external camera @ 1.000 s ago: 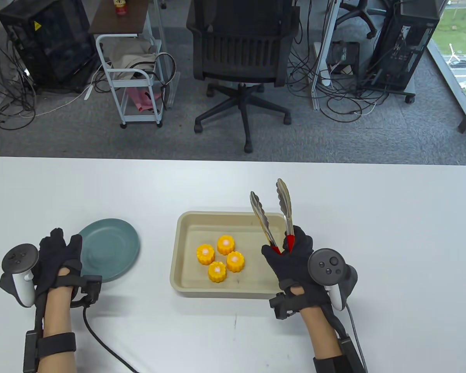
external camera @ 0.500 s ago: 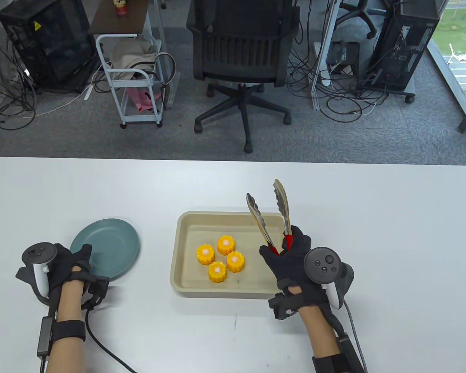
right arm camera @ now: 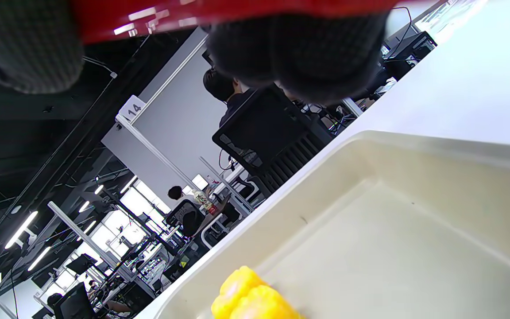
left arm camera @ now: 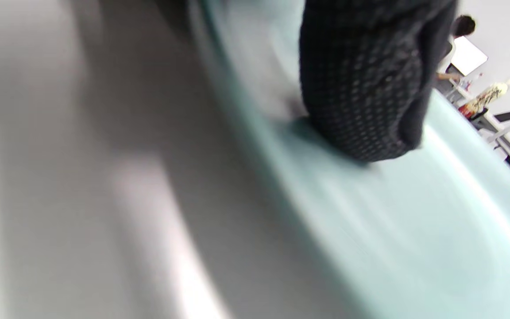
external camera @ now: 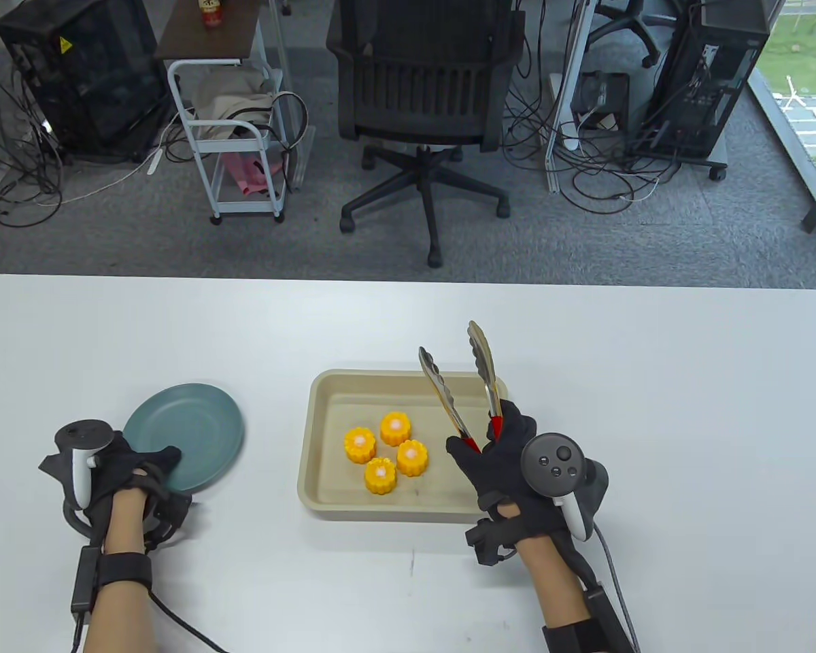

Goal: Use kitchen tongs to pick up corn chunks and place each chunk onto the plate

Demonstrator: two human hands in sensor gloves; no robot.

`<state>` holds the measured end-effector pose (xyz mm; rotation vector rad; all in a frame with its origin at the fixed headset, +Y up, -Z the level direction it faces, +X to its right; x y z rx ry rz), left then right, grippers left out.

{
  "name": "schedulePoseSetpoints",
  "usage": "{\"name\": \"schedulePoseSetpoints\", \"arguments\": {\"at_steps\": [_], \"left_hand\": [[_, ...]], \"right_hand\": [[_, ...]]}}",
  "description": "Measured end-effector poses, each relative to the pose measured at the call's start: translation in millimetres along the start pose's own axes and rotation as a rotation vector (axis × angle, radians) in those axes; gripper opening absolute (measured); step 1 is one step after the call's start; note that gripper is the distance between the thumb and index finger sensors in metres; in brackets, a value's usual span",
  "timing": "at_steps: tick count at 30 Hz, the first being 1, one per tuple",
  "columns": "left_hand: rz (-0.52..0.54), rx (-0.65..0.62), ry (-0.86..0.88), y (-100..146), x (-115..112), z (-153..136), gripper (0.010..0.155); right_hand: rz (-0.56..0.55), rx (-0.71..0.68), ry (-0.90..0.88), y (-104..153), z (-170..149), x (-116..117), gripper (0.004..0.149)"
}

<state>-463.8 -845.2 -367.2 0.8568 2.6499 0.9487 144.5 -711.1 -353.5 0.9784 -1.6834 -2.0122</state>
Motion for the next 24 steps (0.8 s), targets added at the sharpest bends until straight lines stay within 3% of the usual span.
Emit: {"name": "schedulePoseSetpoints", "arguments": {"at_steps": [5, 8, 13, 17, 20, 24], "left_hand": [[0.027, -0.028, -0.033, 13.1, 7.3, 11.2, 0.09], [0.11, -0.089, -0.039, 27.6, 15.1, 24.0, 0.079], [0.136, -0.233, 0.104, 44.3, 21.9, 33.8, 0.058], [0.042, -0.383, 0.37, 63.1, 20.3, 43.8, 0.044], [0.003, -0.48, 0.348, 84.1, 19.0, 57.1, 0.045], [-0.11, -0.616, 0.47, 115.6, 6.6, 73.0, 0.051]], "right_hand": [[0.006, 0.003, 0.022, -0.7, -0.9, -0.9, 0.097], [0.011, 0.007, 0.023, -0.7, -1.1, -0.9, 0.097], [0.011, 0.005, 0.015, -1.1, -0.3, -1.2, 0.098], [0.012, 0.007, 0.005, -1.8, -0.6, -0.9, 0.098], [0.018, 0.01, -0.006, -2.2, 0.2, -0.5, 0.098], [0.024, 0.009, 0.006, -1.3, 2.8, -2.7, 0.098]]}}
Point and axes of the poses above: the tracker on the back of each hand, its own z axis roughly to the thumb side, its own y axis roughly from the fingertips to the wrist, x = y × z, the point moved 4 cm from there along -y, roughly from the wrist to the fingertips, and after that the axes turned 10 degrees about -z, right-handed, at the moved point
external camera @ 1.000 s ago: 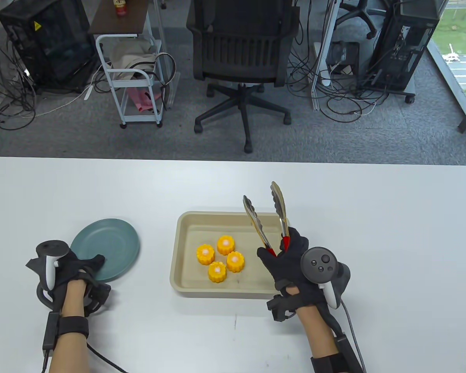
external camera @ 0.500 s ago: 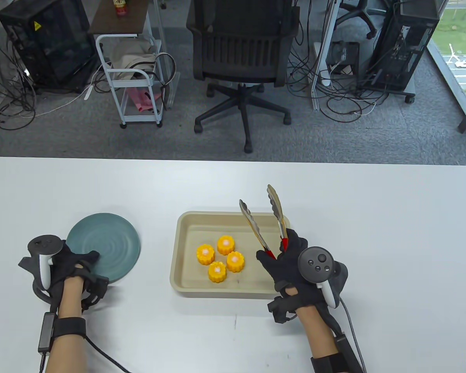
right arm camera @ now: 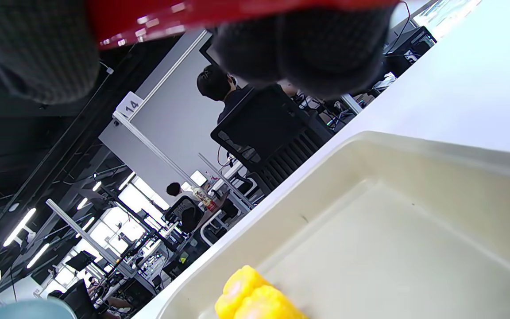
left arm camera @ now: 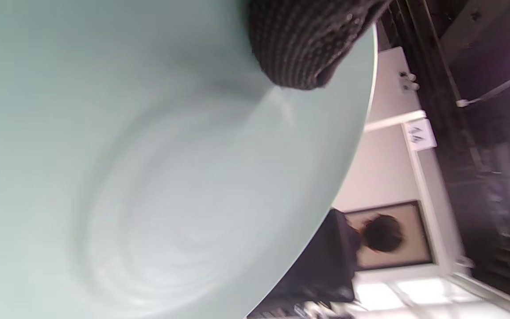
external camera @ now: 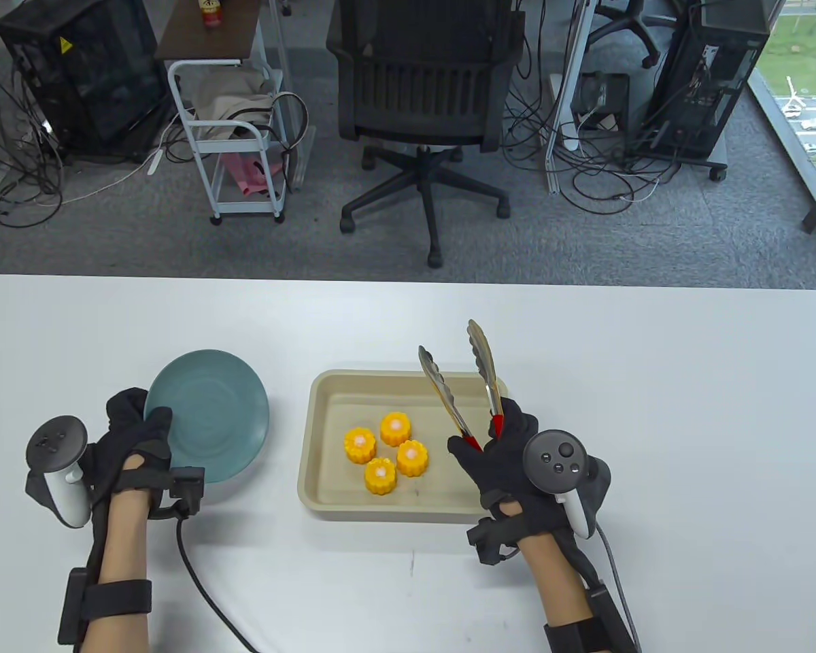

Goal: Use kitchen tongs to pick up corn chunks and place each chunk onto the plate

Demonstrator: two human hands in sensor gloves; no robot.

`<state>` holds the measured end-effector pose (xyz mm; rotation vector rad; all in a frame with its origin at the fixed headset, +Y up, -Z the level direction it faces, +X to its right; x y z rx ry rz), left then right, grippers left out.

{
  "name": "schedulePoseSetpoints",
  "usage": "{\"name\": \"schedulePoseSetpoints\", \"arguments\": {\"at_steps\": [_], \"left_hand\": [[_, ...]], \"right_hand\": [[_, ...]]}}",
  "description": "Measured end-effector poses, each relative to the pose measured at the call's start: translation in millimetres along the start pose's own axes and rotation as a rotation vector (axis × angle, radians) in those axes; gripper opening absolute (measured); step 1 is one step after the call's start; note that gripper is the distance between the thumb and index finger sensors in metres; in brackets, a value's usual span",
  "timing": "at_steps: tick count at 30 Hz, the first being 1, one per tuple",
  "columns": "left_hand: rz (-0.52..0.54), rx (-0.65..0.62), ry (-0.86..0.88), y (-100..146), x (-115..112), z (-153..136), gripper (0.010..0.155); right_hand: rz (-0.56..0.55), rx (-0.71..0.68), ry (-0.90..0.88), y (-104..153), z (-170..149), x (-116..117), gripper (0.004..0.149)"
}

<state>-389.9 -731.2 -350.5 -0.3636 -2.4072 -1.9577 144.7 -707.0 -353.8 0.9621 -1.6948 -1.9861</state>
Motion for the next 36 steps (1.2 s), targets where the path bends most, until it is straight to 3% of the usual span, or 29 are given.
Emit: {"name": "schedulePoseSetpoints", "arguments": {"at_steps": [5, 9, 14, 17, 21, 25, 28, 36], "left_hand": [[-0.175, -0.089, 0.241, 21.1, -46.5, 16.0, 0.057], [-0.133, -0.021, 0.477, 36.3, -71.6, -1.2, 0.055], [-0.137, 0.082, 0.536, 46.3, -87.7, -30.4, 0.055], [-0.197, 0.107, 0.554, 42.1, -97.6, -38.7, 0.055], [-0.226, 0.113, 0.614, 41.0, -106.0, -42.5, 0.055], [-0.214, 0.094, 0.569, 40.3, -105.3, -41.5, 0.055], [-0.219, 0.104, 0.572, 39.1, -105.5, -43.8, 0.055], [-0.242, 0.143, 0.604, 36.6, -108.7, -51.3, 0.055]], "right_hand": [[0.006, -0.001, -0.001, 0.0, -0.9, 0.1, 0.098], [0.023, 0.013, 0.003, -0.2, -3.9, 0.6, 0.098], [0.043, 0.028, 0.023, -1.8, -6.4, 3.9, 0.097], [0.063, 0.028, 0.038, -1.7, -5.0, 5.7, 0.097], [0.075, 0.015, 0.051, -3.0, 2.4, 1.9, 0.095], [0.076, -0.012, 0.08, -1.2, 7.6, -5.2, 0.094], [0.113, -0.023, 0.188, 2.0, 5.1, -7.8, 0.093], [0.278, -0.044, 0.495, 12.3, -5.9, 12.8, 0.091]]}}
Point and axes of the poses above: the tracker on the back of each hand, its own z axis roughly to the thumb side, its own y axis roughly from the fingertips to the wrist, x = y × z, the point moved 4 cm from there along -y, roughly from the wrist to the fingertips, and after that the axes turned 10 degrees about -z, right-handed, at the moved point
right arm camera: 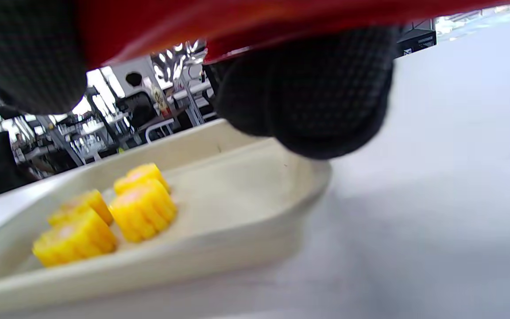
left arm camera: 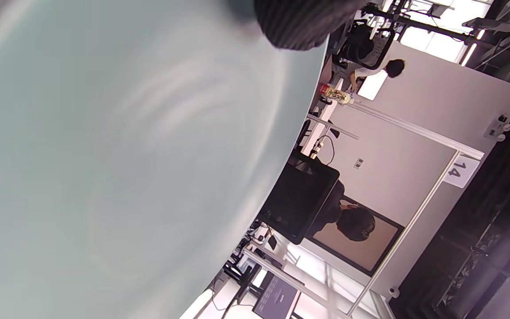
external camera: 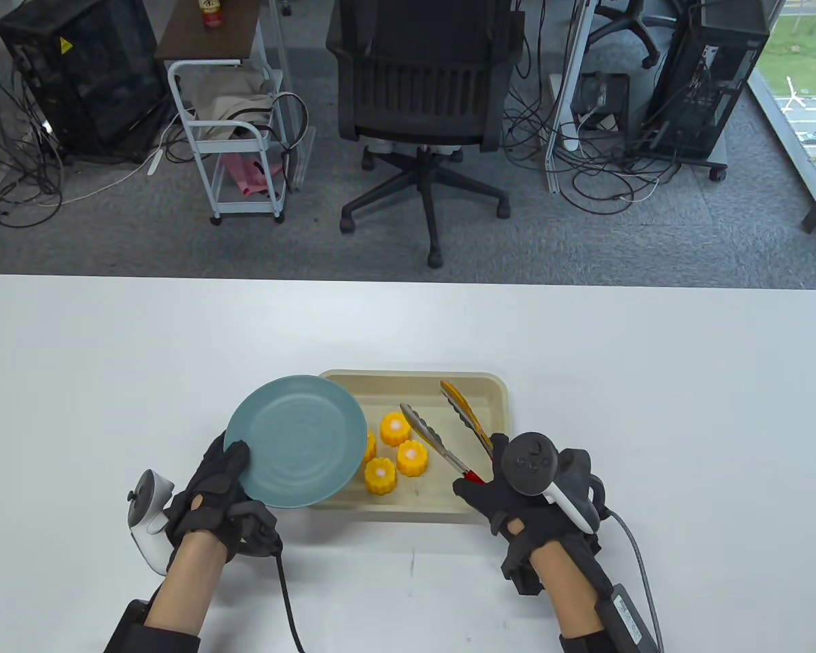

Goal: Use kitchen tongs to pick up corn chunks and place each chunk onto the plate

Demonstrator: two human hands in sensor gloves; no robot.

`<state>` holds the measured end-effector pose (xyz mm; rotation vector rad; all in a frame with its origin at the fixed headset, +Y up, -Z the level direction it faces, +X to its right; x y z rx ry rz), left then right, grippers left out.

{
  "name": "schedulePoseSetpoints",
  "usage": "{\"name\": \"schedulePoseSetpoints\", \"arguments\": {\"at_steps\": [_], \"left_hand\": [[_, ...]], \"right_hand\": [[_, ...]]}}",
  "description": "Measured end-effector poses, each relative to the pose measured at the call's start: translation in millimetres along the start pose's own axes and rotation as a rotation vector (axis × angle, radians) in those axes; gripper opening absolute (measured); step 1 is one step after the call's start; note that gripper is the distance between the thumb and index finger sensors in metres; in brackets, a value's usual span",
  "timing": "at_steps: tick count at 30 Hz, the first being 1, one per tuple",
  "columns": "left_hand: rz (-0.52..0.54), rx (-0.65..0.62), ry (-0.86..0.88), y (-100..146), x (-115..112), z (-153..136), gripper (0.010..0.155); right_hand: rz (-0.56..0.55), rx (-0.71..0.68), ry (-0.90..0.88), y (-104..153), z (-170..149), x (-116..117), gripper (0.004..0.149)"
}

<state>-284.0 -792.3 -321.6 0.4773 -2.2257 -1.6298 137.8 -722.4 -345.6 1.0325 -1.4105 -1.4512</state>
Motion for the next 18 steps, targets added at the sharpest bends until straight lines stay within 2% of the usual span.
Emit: {"name": "schedulePoseSetpoints", "arguments": {"at_steps": [3, 11, 18], "left_hand": [[-0.008, 0.004, -0.031, -0.2, -0.5, 1.6, 0.055], [-0.01, 0.009, -0.009, 0.0, -1.3, 0.1, 0.055], [-0.015, 0.012, -0.013, -0.2, -1.1, 0.4, 0.055]], "right_hand": [[0.031, -0.001, 0.084, 1.1, 2.8, 6.5, 0.09], [0.155, 0.027, 0.123, 1.9, 14.0, 23.9, 0.09], [0.176, 0.054, 0.173, -0.1, 23.1, 31.5, 0.089]]}}
Point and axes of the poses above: the tracker on the back of each hand, its own z axis roughly to the thumb side, its own y axis roughly from the fingertips to the wrist, x = y × z, the point moved 4 cm from there along -y, roughly from the wrist to the fingertips, and after that the axes turned 10 degrees about -z, right-handed, at the moved point
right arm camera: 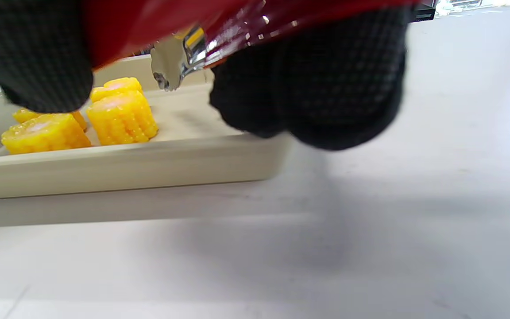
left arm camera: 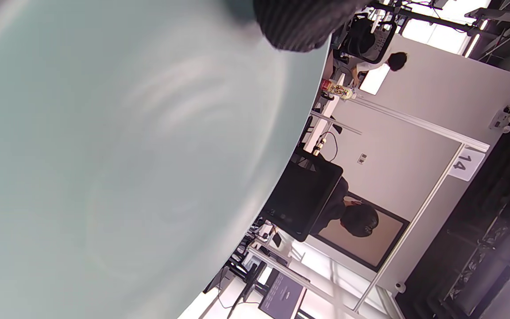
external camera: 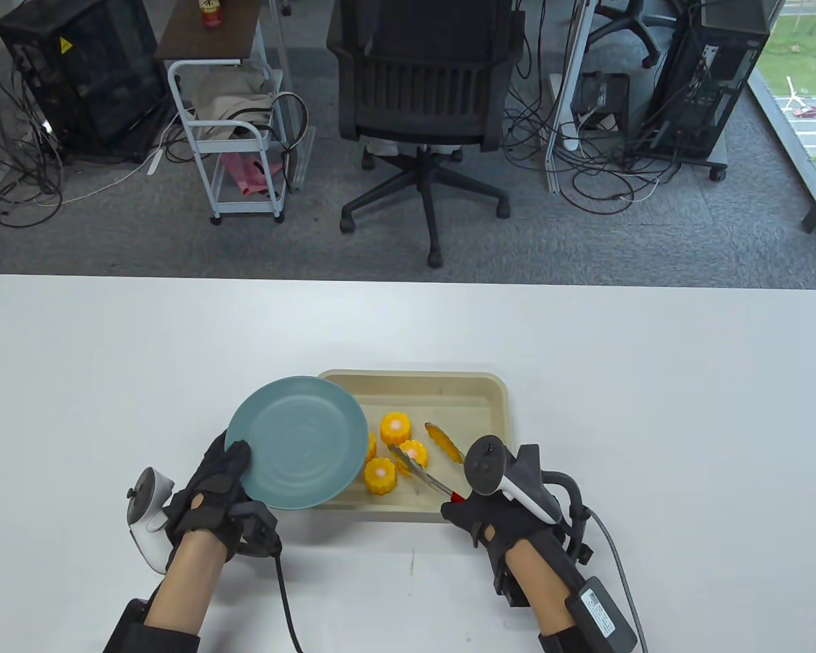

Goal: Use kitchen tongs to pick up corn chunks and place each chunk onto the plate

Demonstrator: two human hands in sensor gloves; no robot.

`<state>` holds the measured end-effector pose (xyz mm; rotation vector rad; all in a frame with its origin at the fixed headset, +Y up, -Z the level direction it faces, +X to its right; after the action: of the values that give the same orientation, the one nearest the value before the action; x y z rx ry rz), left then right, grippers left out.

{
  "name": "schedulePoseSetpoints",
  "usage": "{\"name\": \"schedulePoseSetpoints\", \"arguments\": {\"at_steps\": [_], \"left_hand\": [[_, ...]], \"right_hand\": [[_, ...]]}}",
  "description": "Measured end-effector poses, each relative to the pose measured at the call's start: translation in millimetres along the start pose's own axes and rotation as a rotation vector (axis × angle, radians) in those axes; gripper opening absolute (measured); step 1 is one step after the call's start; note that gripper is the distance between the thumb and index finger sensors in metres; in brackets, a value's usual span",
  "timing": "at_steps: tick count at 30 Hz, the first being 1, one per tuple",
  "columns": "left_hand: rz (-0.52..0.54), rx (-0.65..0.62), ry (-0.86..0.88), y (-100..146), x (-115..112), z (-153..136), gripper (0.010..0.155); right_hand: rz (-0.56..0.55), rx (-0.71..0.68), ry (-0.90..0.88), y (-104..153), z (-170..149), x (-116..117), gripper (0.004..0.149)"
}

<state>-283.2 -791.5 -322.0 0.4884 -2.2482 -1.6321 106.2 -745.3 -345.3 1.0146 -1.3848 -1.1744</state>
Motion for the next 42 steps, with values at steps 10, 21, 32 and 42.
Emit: {"name": "schedulePoseSetpoints", "arguments": {"at_steps": [10, 21, 32, 42], "left_hand": [[-0.017, 0.011, -0.011, -0.5, -1.1, -0.6, 0.055], [-0.013, 0.016, -0.019, -0.7, -0.7, -0.5, 0.056], [-0.001, 0.018, -0.025, -0.6, 0.2, -0.1, 0.056], [-0.002, 0.023, -0.032, -0.7, 0.3, -0.4, 0.056]], "right_hand": [[0.033, 0.007, 0.019, 0.7, 2.6, 5.4, 0.083], [0.026, -0.011, -0.02, 1.9, -8.5, 0.1, 0.076], [-0.064, -0.03, -0.342, 8.4, -36.2, -36.9, 0.076], [-0.172, -0.23, -0.4, 35.5, 48.1, -80.4, 0.077]]}}
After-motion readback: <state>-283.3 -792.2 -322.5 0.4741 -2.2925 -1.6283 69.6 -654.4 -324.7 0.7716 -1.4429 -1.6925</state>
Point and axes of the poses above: the tracker on the back of each hand, its own z axis roughly to the thumb side, its own y axis roughly from the fingertips to the wrist, x = y × z, the point moved 4 cm from there along -y, roughly from the wrist to the fingertips, and after that the axes turned 10 degrees about -z, right-handed, at the moved point
